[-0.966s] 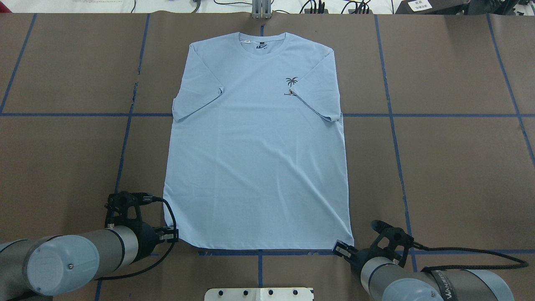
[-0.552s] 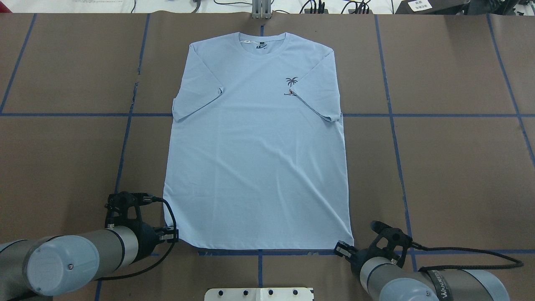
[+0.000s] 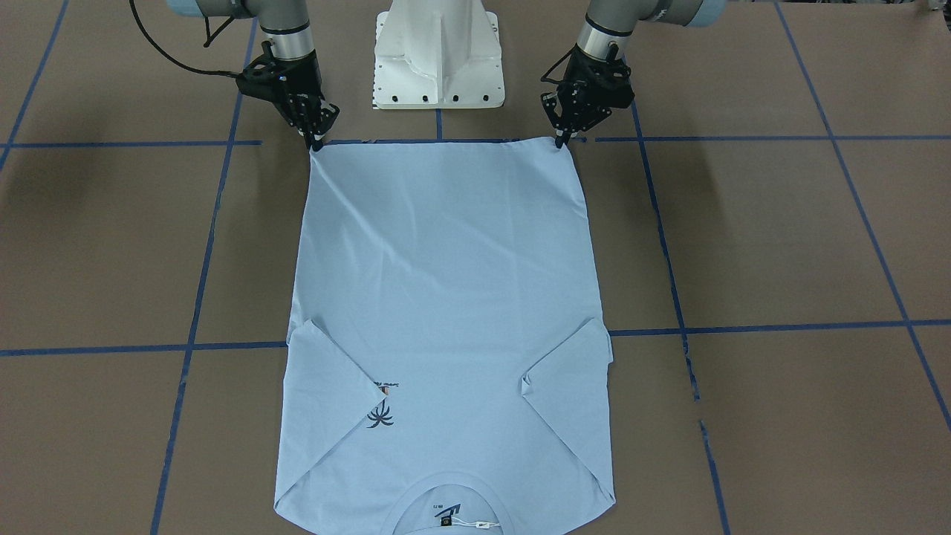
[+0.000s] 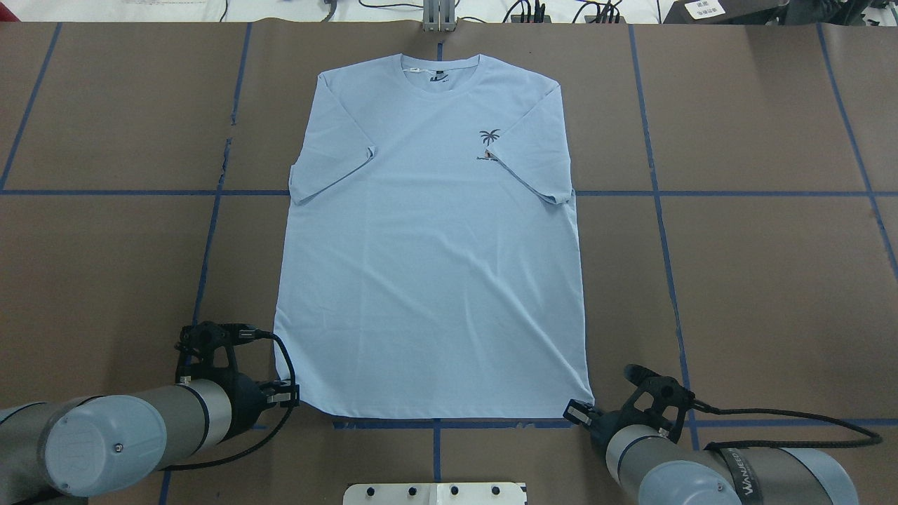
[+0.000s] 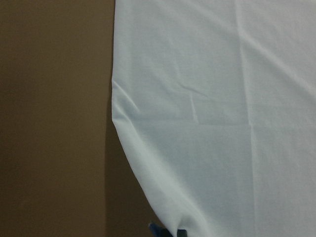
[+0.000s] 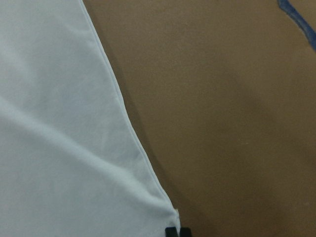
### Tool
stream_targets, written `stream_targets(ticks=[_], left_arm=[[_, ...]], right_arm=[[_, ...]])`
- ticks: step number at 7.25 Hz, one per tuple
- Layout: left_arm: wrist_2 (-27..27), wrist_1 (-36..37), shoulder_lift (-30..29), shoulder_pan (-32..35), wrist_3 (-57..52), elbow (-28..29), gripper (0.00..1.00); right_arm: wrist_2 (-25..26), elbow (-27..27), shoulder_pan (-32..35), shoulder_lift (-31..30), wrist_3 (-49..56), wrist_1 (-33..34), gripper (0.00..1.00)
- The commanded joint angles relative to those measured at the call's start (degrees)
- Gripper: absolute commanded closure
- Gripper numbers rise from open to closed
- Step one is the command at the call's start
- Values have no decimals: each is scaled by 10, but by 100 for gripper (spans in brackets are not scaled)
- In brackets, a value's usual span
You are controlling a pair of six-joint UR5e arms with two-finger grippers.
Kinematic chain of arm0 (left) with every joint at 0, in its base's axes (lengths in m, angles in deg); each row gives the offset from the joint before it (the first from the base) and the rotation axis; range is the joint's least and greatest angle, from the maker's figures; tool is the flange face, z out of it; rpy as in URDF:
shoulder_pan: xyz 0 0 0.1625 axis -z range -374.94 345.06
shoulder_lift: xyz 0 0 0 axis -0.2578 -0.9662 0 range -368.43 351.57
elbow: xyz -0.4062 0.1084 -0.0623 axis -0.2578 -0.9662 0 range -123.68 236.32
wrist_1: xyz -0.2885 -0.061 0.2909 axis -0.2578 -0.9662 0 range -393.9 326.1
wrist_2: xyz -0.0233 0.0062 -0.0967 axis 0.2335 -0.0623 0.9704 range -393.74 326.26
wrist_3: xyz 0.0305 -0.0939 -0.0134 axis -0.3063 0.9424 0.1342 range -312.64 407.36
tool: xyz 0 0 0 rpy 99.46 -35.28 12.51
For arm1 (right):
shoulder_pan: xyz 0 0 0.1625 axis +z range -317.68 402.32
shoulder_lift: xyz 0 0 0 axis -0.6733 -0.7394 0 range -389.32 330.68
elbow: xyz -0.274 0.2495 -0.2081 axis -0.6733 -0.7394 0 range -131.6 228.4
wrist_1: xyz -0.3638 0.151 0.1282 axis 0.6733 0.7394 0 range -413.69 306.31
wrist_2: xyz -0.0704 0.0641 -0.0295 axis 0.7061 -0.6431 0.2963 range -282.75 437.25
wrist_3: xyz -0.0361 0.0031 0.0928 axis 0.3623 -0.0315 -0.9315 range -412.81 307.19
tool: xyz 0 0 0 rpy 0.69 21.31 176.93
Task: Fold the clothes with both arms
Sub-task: 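Grasp the hem corners with the left and right grippers, then lift the hem with both grippers and fold it toward the collar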
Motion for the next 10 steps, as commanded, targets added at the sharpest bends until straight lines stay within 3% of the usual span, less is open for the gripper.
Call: stream_targets(ticks=[1,3,4,5,7,8,10], left_arm=[[1,0,-1,0,2,0,100],[3,0,-1,0,4,-1,100],[7,3,5,0,9,-23,100],[21,27,27,-28,35,-72,100],[66,154,35,-55,48,-213,100],[117,241,27,-49,43,-283,100],[132,307,-48,8,-3,-279,100]], right_arm=[[-2,34,11,-3,3,25,100],[-1,57,11,-3,3,47,100],[-5,94,-1,-7,4,84,100],[-16,173,-34,-6,3,170,100],[-17,326,-87,2,3,329,100],[-18,328,-75,13,5,339,100],[-74,308,21,49,88,339,100]])
